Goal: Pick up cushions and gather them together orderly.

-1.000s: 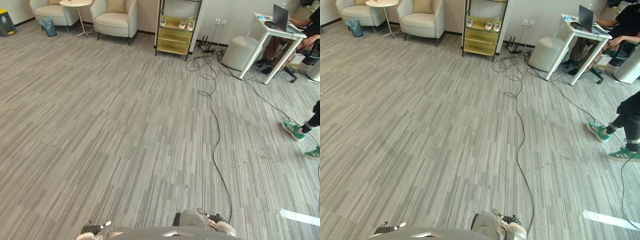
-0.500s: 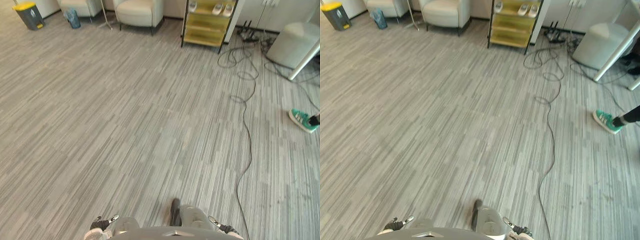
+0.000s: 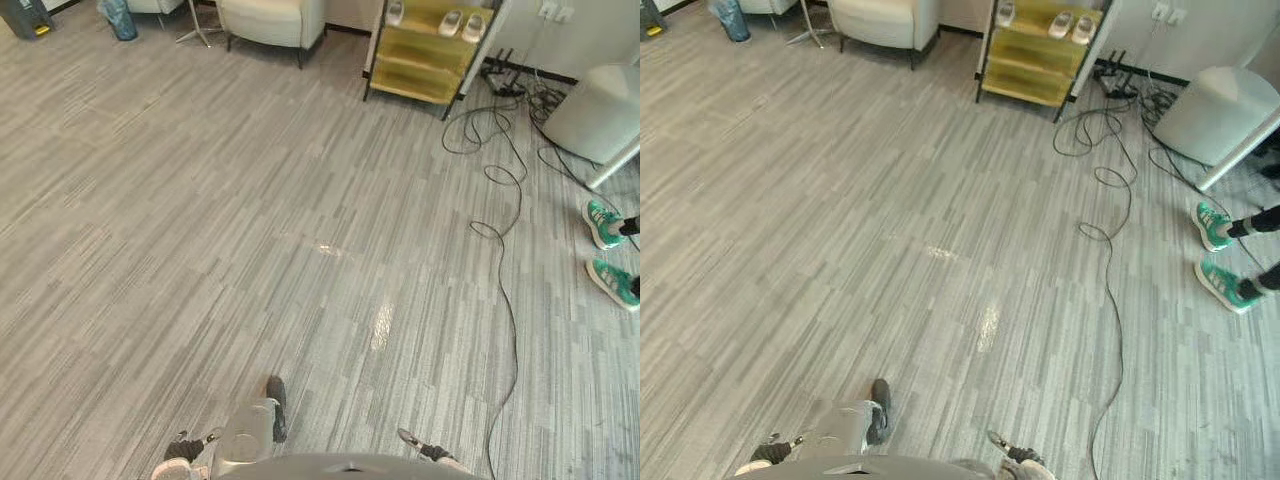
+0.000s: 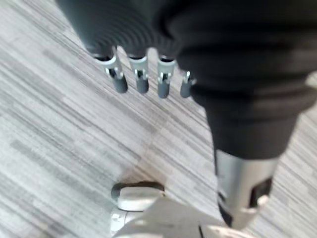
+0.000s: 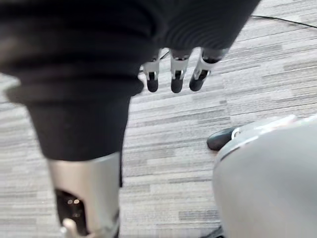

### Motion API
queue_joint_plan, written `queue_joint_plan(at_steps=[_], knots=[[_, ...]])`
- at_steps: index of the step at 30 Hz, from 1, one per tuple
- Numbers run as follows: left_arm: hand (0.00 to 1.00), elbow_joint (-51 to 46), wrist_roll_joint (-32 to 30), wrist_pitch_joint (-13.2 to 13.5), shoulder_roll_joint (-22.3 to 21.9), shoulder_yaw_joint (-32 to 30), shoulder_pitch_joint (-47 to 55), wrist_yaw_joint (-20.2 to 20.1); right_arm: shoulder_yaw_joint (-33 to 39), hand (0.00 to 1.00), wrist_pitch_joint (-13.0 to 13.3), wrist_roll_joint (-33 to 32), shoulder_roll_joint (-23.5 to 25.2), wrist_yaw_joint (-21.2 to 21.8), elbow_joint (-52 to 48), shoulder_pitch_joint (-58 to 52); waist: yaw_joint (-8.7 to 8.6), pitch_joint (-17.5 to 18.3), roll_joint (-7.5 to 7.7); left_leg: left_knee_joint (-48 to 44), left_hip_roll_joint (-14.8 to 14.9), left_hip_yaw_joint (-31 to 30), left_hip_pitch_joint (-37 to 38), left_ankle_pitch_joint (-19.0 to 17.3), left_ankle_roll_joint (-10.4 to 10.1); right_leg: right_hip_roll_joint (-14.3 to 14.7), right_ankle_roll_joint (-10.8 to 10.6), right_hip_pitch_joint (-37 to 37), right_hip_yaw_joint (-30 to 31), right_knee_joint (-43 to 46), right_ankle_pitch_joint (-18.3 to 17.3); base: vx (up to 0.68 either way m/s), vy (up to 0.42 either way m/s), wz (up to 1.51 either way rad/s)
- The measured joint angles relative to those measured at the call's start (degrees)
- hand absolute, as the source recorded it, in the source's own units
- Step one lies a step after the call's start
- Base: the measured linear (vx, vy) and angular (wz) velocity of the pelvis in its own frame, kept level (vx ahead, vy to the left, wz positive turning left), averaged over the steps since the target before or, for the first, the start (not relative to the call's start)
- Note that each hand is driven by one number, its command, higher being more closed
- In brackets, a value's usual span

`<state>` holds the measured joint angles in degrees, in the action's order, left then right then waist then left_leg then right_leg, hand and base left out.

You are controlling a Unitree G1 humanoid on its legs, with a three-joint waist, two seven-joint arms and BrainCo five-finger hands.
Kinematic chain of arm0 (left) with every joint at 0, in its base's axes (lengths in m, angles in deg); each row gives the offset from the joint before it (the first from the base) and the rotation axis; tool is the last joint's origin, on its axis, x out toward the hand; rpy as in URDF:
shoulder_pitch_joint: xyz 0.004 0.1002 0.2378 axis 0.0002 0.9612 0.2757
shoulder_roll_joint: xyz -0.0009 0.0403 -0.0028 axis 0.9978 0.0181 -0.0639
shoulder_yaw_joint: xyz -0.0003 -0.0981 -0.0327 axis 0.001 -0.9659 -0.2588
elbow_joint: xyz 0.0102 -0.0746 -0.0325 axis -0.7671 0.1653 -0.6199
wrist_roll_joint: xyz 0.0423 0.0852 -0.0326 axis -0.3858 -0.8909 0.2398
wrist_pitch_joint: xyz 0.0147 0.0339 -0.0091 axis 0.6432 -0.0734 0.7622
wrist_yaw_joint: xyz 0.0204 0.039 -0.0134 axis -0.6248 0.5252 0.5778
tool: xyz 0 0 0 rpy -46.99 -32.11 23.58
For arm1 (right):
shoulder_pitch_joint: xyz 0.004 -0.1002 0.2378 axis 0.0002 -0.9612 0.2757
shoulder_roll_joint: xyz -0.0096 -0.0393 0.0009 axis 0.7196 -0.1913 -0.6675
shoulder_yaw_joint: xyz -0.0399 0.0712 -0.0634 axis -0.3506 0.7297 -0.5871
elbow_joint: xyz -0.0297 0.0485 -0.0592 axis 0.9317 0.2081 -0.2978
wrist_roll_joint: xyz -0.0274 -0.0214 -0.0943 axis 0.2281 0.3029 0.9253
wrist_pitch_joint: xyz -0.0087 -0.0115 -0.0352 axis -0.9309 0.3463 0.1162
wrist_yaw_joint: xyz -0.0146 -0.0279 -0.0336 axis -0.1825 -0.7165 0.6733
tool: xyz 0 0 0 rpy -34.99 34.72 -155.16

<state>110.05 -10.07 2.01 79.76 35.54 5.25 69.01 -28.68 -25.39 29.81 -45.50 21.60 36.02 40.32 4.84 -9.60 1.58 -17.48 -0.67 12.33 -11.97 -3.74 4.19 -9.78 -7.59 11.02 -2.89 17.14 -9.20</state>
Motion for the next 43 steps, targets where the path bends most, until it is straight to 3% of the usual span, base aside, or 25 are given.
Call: queue_joint_plan(at_steps=[1, 2, 3, 4, 5, 6, 8, 10, 11, 12, 15, 16, 17, 18, 19, 20, 24, 28, 31, 33, 34, 35, 37, 41, 43], knots=[[0.0, 0.21, -0.03, -0.08, 0.04, 0.06, -0.1, -0.02, 0.0, 0.0, 0.07, 0.0, 0.04, 0.05, -0.02, 0.04, -0.06, 0.0, 0.0, -0.15, -0.21, 0.11, 0.63, -0.95, 0.13, -0.36, -1.43, -1.77, 0.85, 4.94, 0.34, 0.43, 0.201, -0.02], [0.0, 0.89, -0.02, -0.3, 0.62, 0.89, -0.37, -0.09, 0.62, 0.0, 0.16, -0.24, 0.25, 0.2, -0.35, 0.26, -0.32, -0.15, 0.21, 0.29, -1.09, 0.23, 3.74, -2.95, 0.18, -1.37, -6.6, -8.27, 3.58, 21.21, 3.79, 0.4, 0.184, 0.03], [0.0, 1.19, -0.09, -0.77, 1.4, 2.54, -0.5, -0.11, 0.88, 0.0, 0.09, -0.17, -0.07, 0.17, -0.29, 0.4, -0.74, -0.46, 0.22, 2.49, -2.38, -0.04, 8.73, -4.04, -0.19, -3.18, -7.11, -13.71, 2.47, 35.7, 5.36, 0.4, 0.177, 0.09], [0.0, 1.18, -0.08, -0.8, 1.56, 3.15, -0.49, -0.06, 0.82, 0.0, 0.09, -0.14, -0.37, 0.16, -0.28, 0.14, -1.24, -0.5, 0.07, 4.09, -2.93, -0.41, 11.39, -4.21, -0.2, -4.28, -5.51, -15.26, 0.05, 40.07, 4.81, 0.48, 0.171, 0.27], [0.0, 1.14, -0.05, -0.79, 1.88, 4.45, -0.46, -0.06, 0.65, 0.0, 0.05, -0.08, -0.67, 0.16, -0.25, -0.35, -2.0, -0.27, -0.22, 7.8, -3.53, -1.49, 16.31, -4.28, -0.14, -5.43, -1.75, -17.22, -4.61, 44.3, 2.35, 0.45, 0.123, 0.3], [0.0, 1.16, -0.05, -0.79, 2.07, 4.92, -0.61, -0.06, 0.47, 0.0, 0.04, -0.06, -0.73, 0.16, -0.23, -0.91, -2.13, -0.27, -0.22, 10.82, -3.75, -1.91, 20.64, -4.21, -0.11, -5.43, 0.15, -19.05, -8.43, 43.39, -1.22, 0.43, 0.088, 0.28], [0.0, 1.14, -0.06, -0.79, 2.2, 5.34, -1.57, -0.08, 0.93, 0.0, 0.1, -0.09, -0.54, 0.19, -0.25, -1.12, -3.01, -0.27, -0.31, 12.7, -3.6, -3.22, 23.55, -4.2, -0.13, -4.49, 1.09, -21.54, -14.01, 34.39, -4.69, 0.33, -0.019, 0.36], [0.0, 1.05, -0.22, -0.77, 1.94, 5.55, -2.77, -0.13, 1.38, 0.0, 0.06, -0.14, -0.59, 0.2, -0.24, -0.77, -3.53, -0.53, -0.75, 13.21, -3.15, -4.39, 24.45, -4.53, -0.67, -3.04, 2.63, -23.44, -16.11, 24.68, -5.05, 0.31, -0.061, 0.4], [0.0, 0.9, -0.64, -0.77, 1.39, 5.67, -3.62, -0.14, 2.31, 0.0, -0.07, -0.11, -0.78, 0.21, -0.23, -0.39, -3.59, -1.1, -1.54, 13.81, -2.01, -4.88, 25.27, -4.95, -1.36, -0.38, 4.38, -24.33, -16.43, 13.67, -3.19, 0.44, -0.136, 0.31], [0.0, 0.83, -1.29, -0.74, 1.2, 5.64, -3.91, -0.18, 2.45, 0.0, -0.09, -0.06, -0.76, 0.18, -0.21, -0.41, -3.49, -1.43, -1.82, 14.35, -0.73, -5.19, 26.25, -5.78, -2.75, 2.73, 4.34, -24.98, -14.76, -0.54, 3.38, 0.51, -0.178, 0.28], [0.0, 0.8, -2.24, -0.68, 1.21, 3.38, -3.8, -0.16, 2.47, 0.0, -0.2, 0.0, 0.34, 0.1, -0.38, -0.7, -3.37, -1.89, -0.46, 14.61, -0.43, -5.71, 28.42, -8.43, -5.39, 2.67, 3.5, -24.99, -10.88, -11.72, 11.25, 0.3, -0.192, 0.26], [0.0, 0.68, -2.24, -0.64, 1.23, 2.59, -3.81, -0.16, 2.63, 0.0, -0.21, -0.14, 0.98, 0.09, -0.44, -1.43, -3.47, -1.77, 0.26, 14.51, -0.45, -5.86, 29.71, -10.31, -5.87, 1.91, 3.47, -24.85, -10.17, -11.22, 11.04, 0.3, -0.236, 0.16], [0.0, 0.61, -2.24, -0.6, 0.74, 1.58, -3.62, -0.07, 2.73, 0.0, -0.23, 0.01, 0.85, 0.08, -0.42, -1.93, -3.06, -1.78, 0.73, 14.31, 0.21, -5.69, 31.45, -11.97, -6.81, 2.08, 4.88, -24.96, -10.81, -8.95, 15.51, 0.48, -0.361, 0.04], [0.0, 1.04, -2.23, -0.62, -0.35, 1.59, -3.37, -0.18, 2.6, 0.0, -0.12, 0.0, 0.22, 0.15, -0.44, -1.74, -3.3, -1.61, -1.42, 14.03, 2.91, -5.53, 32.48, -14.16, -7.9, 3.94, 6.22, -25.58, -11.96, -5.55, 16.83, 0.57, -0.426, -0.12], [0.0, 1.12, -2.23, -0.6, -1.72, 1.62, -3.12, -0.27, 2.43, 0.0, -0.11, 0.02, -1.11, 0.15, -0.41, -1.73, -3.38, -0.71, -4.18, 13.28, 6.07, -5.02, 32.64, -15.44, -8.57, 7.05, 7.83, -26.13, -13.03, -3.83, 14.63, 0.58, -0.419, -0.08], [0.0, 1.3, -2.23, -0.6, -2.2, 1.6, -3.11, -0.3, 2.34, 0.0, -0.11, 0.02, -1.46, 0.15, -0.38, -1.69, -3.24, -0.43, -5.16, 12.4, 6.97, -4.98, 32.54, -15.51, -8.8, 7.96, 8.29, -26.17, -13.45, -3.47, 13.94, 0.44, -0.311, -0.15], [0.0, 1.9, -2.17, -0.21, -2.36, 0.85, -3.85, -0.37, 2.1, 0.0, -0.13, -0.15, -1.68, 0.13, -0.13, -2.28, -3.28, -0.8, -4.84, -16.95, 11.13, -6.24, 21.69, -9.51, -10.67, 10.82, 10.2, -19.91, -13.35, -6.53, 10.38, 0.35, -0.262, -0.09], [0.0, 1.78, -2.16, -0.15, -2.52, 0.93, -3.77, -0.37, 1.86, 0.0, -0.02, -0.8, -2.66, 0.09, 0.82, -2.15, -2.69, -0.84, -5.91, -36.8, 14.5, -2.11, 13.35, -9.81, -9.35, 12.93, 10.59, -11.52, -11.5, -11.31, 9.43, 0.3, -0.103, -0.2], [0.0, 0.82, -2.16, -0.19, -2.27, 1.65, -3.63, -0.31, 1.98, 0.0, -0.11, -1.24, -3.05, 0.02, 1.98, -2.15, -1.69, -0.88, -5.87, -30.16, 14.22, 1.09, 8.1, -11.7, -8.53, 12.55, 10.13, -7.48, -9.44, -14.54, 9.44, 0.22, 0.031, -0.37], [0.0, 0.82, -2.17, -0.24, -1.76, 1.93, -3.67, -0.31, 2.13, 0.0, -0.18, -1.29, -2.76, 0.0, 1.87, -2.23, -1.69, -1.13, -5.34, -15.58, 12.42, 1.44, 7.73, -11.82, -8.25, 10.93, 8.92, -6.56, -7.95, -14.7, 8.76, 0.17, 0.123, -0.34], [0.0, 0.84, -2.2, -0.26, -1.77, 2.11, -3.6, -0.27, 2.17, 0.0, -0.19, -1.28, -2.63, 0.0, 1.86, -2.36, -1.75, -1.05, -5.17, -6.28, 10.39, -0.57, 8.1, -10.73, -8.99, 9.89, 7.93, -6.55, -7.15, -14.59, 8.3, 0.2, 0.216, -0.36], [0.0, 0.91, -2.2, -0.28, -1.84, 2.06, -3.6, -0.24, 2.36, 0.0, -0.18, -1.37, -2.63, 0.01, 1.74, -2.79, -1.63, -0.98, -5.44, 1.0, 8.66, -3.92, 8.56, -6.56, -10.23, 9.29, 6.77, -6.66, -6.08, -14.59, 8.09, 0.17, 0.209, -0.35], [0.0, 0.98, -2.22, -0.3, -2.2, 1.98, -3.13, -0.27, 2.47, 0.0, -0.2, -1.67, -2.89, 0.0, 1.69, -2.9, -1.39, -0.64, -5.67, 4.68, 6.07, -5.91, 10.42, -2.38, -9.23, 8.65, 5.11, -6.1, -3.89, -15.41, 8.43, 0.22, 0.238, -0.38], [0.0, 1.61, -2.19, -0.3, -0.62, 1.73, -2.66, -0.34, 2.75, 0.0, -0.19, -1.72, -1.24, 0.09, 1.41, -3.75, -1.57, 0.33, -2.94, 7.95, 1.89, -3.49, 13.96, -1.71, -5.77, 5.06, 3.03, -4.76, -2.35, -16.27, 8.2, 0.24, 0.209, -0.2], [0.0, 2.17, -2.21, -0.27, -0.48, 1.74, -2.77, -0.35, 2.77, 0.0, -0.17, -1.76, -1.12, 0.13, 1.25, -3.68, -1.68, 0.51, -2.72, 9.79, 0.79, -3.23, 15.42, -1.51, -5.45, 4.21, 2.85, -4.05, -2.3, -16.74, 8.06, 0.13, 0.114, -0.06]])
